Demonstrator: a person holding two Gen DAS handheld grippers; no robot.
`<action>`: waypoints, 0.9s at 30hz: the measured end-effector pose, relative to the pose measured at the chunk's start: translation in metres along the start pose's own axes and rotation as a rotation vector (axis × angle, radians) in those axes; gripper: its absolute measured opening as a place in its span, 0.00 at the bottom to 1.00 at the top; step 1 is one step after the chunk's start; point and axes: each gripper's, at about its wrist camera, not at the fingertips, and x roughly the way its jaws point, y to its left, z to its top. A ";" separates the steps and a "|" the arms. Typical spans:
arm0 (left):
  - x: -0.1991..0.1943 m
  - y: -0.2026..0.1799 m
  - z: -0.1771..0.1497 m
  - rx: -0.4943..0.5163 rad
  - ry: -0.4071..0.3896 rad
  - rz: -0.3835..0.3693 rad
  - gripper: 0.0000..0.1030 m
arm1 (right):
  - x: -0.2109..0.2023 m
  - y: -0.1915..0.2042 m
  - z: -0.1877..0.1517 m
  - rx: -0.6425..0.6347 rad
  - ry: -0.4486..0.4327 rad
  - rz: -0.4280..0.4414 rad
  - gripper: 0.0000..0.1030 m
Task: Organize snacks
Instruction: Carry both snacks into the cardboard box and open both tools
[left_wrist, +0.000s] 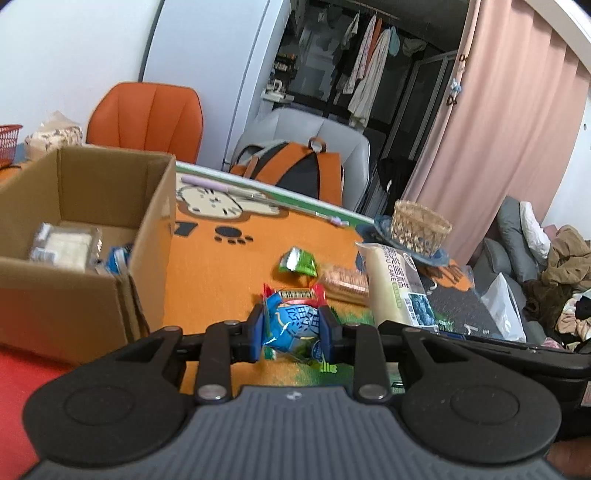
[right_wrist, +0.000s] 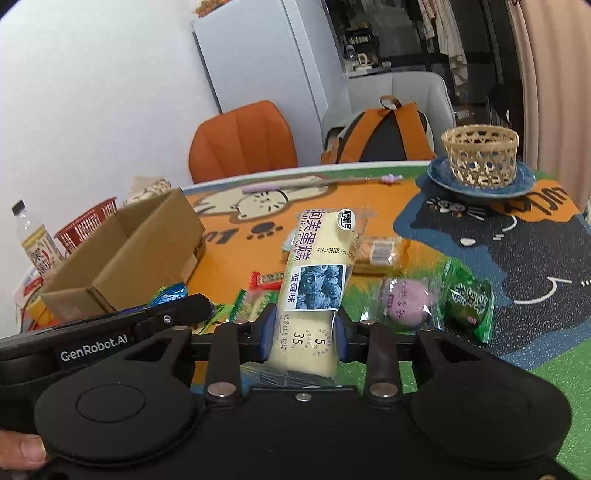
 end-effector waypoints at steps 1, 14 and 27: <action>-0.003 0.001 0.003 0.000 -0.010 0.001 0.28 | -0.001 0.002 0.001 -0.001 -0.005 0.002 0.32; -0.039 0.023 0.031 -0.015 -0.112 0.048 0.28 | -0.007 0.039 0.021 -0.055 -0.058 0.066 0.32; -0.062 0.054 0.047 -0.050 -0.165 0.099 0.28 | -0.008 0.073 0.038 -0.101 -0.094 0.104 0.32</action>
